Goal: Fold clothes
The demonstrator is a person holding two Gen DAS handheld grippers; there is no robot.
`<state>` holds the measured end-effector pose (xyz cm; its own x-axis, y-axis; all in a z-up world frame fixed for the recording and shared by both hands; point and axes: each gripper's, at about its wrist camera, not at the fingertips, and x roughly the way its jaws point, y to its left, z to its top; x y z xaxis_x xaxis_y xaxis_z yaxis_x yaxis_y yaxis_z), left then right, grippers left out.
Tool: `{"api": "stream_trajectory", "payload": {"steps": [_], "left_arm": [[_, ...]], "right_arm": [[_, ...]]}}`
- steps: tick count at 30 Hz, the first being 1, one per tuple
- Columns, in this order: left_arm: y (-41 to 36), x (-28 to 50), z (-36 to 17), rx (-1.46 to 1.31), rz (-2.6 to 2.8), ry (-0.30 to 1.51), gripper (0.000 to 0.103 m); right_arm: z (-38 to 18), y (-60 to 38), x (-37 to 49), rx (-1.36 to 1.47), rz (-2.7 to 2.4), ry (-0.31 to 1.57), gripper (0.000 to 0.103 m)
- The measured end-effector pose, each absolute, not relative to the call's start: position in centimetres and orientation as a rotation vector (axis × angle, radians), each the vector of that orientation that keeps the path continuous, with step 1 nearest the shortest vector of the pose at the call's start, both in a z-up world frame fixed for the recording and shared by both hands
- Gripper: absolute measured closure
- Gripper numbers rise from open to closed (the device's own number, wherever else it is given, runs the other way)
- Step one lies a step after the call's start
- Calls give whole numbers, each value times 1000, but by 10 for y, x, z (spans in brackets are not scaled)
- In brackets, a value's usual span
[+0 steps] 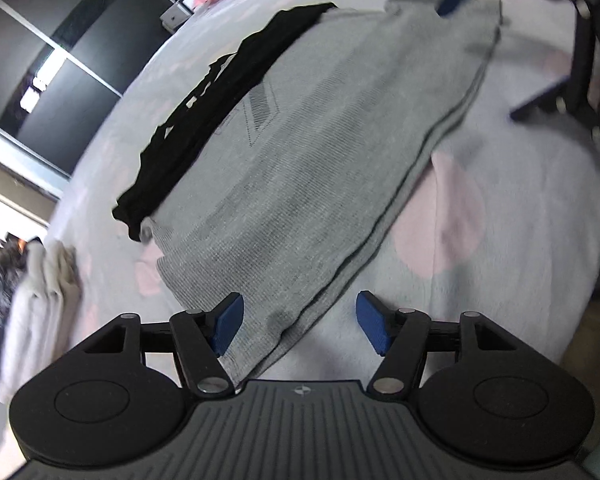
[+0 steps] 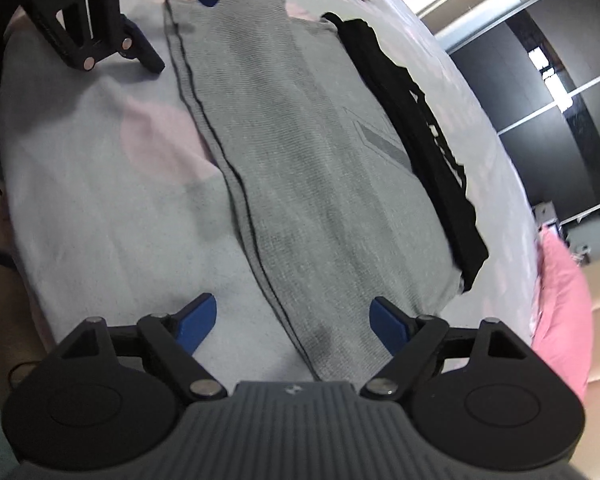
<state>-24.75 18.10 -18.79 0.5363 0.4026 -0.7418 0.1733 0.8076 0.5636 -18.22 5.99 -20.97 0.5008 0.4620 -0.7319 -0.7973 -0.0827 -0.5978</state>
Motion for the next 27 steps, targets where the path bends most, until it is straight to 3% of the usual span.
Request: {"api": "stream_trajectory", "payload": {"steps": [2, 5, 6, 12, 27], "left_arm": [[179, -247, -191, 680, 177, 1000, 27], [174, -248, -194, 792, 220, 966, 24], [171, -248, -195, 829, 232, 950, 24], [169, -255, -197, 875, 196, 967, 31], [182, -250, -216, 987, 292, 979, 33]], "right_arm": [[-212, 58, -183, -1292, 1063, 303, 19], [-215, 56, -183, -1340, 995, 215, 54], [-217, 56, -182, -1359, 976, 200, 56], [-221, 47, -186, -1406, 1014, 202, 54], [-244, 39, -175, -1599, 854, 134, 53]]}}
